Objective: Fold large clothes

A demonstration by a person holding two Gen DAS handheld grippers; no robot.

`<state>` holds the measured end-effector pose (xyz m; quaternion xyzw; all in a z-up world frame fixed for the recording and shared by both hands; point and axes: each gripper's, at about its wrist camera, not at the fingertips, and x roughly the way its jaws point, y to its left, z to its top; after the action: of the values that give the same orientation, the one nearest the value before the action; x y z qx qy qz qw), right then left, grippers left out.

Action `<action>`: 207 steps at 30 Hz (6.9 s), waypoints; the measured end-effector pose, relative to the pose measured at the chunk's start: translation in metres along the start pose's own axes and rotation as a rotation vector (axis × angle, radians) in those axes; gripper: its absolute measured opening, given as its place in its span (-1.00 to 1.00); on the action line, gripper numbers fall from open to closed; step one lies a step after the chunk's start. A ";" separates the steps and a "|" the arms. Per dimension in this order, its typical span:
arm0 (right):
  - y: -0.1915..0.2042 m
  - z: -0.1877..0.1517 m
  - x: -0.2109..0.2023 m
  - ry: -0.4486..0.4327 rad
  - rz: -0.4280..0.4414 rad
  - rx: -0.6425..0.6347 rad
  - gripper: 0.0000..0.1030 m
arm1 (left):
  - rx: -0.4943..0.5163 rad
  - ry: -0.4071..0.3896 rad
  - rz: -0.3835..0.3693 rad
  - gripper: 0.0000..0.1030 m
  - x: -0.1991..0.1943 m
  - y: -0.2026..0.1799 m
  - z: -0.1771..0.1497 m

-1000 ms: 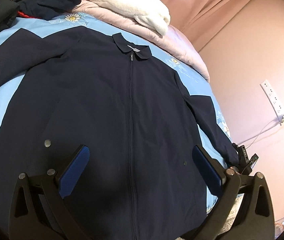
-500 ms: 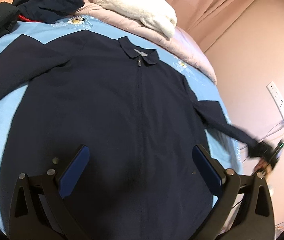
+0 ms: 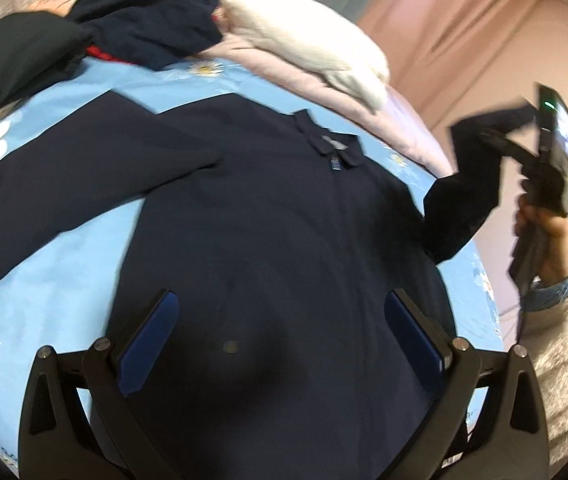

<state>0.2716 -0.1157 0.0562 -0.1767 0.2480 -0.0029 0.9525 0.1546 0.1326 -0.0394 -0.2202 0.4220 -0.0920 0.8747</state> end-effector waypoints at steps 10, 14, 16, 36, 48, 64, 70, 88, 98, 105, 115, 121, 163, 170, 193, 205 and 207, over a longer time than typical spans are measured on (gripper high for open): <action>0.167 -0.113 0.082 0.277 -0.006 -0.570 -0.59 | -0.061 0.020 0.089 0.99 0.007 0.039 0.001; 0.149 -0.093 0.053 0.208 0.115 -0.487 0.01 | -0.070 0.011 0.081 0.99 0.009 0.038 0.003; 0.128 -0.088 0.038 0.184 0.236 -0.362 0.22 | -0.080 0.009 0.079 0.99 0.012 0.036 0.005; -0.136 -0.173 0.037 0.151 0.491 0.555 0.19 | -0.118 0.163 -0.370 0.61 0.163 -0.088 0.109; -0.131 -0.216 0.067 0.323 0.294 0.442 -0.13 | -0.142 0.245 -0.147 0.31 0.219 -0.038 0.090; -0.103 -0.222 -0.053 0.230 0.482 0.467 0.25 | -0.688 -0.155 -0.152 0.97 -0.021 0.180 -0.016; -0.083 -0.226 -0.080 0.200 0.537 0.502 0.27 | -0.910 -0.314 -0.215 0.97 -0.075 0.238 -0.061; -0.065 -0.243 -0.088 0.225 0.529 0.586 0.30 | -0.926 -0.323 0.247 -0.63 -0.071 0.287 -0.013; -0.073 -0.260 -0.084 0.231 0.531 0.662 0.31 | -0.436 -0.438 0.338 -0.85 -0.116 0.163 0.082; -0.100 -0.273 -0.100 0.161 0.561 0.728 0.32 | -0.027 -0.422 0.251 -0.84 -0.074 -0.017 0.142; -0.137 -0.307 -0.108 0.126 0.542 0.833 0.36 | 0.299 -0.201 0.154 -0.79 0.090 -0.208 0.119; -0.148 -0.321 -0.106 0.153 0.531 0.874 0.36 | 0.296 -0.025 0.184 -0.66 0.195 -0.236 0.082; -0.050 -0.213 0.046 0.277 0.630 0.601 0.34 | -0.686 -0.178 -0.062 0.82 0.137 0.118 0.124; -0.065 -0.212 0.003 0.287 0.654 0.620 0.36 | -0.569 -0.084 -0.072 0.82 0.096 0.106 0.106; -0.143 -0.380 -0.154 0.434 0.610 0.722 0.52 | -0.258 0.214 -0.286 0.86 0.017 0.069 -0.083; -0.114 -0.376 -0.151 0.421 0.748 0.694 0.62 | -0.296 0.242 -0.398 0.86 -0.014 0.071 -0.120; -0.112 -0.372 -0.144 0.396 0.761 0.720 0.62 | -0.290 0.241 -0.396 0.86 -0.009 0.068 -0.114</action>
<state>-0.0210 -0.3323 -0.1408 0.2658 0.4516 0.2234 0.8219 0.0582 0.1608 -0.1272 -0.4087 0.4807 -0.2253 0.7424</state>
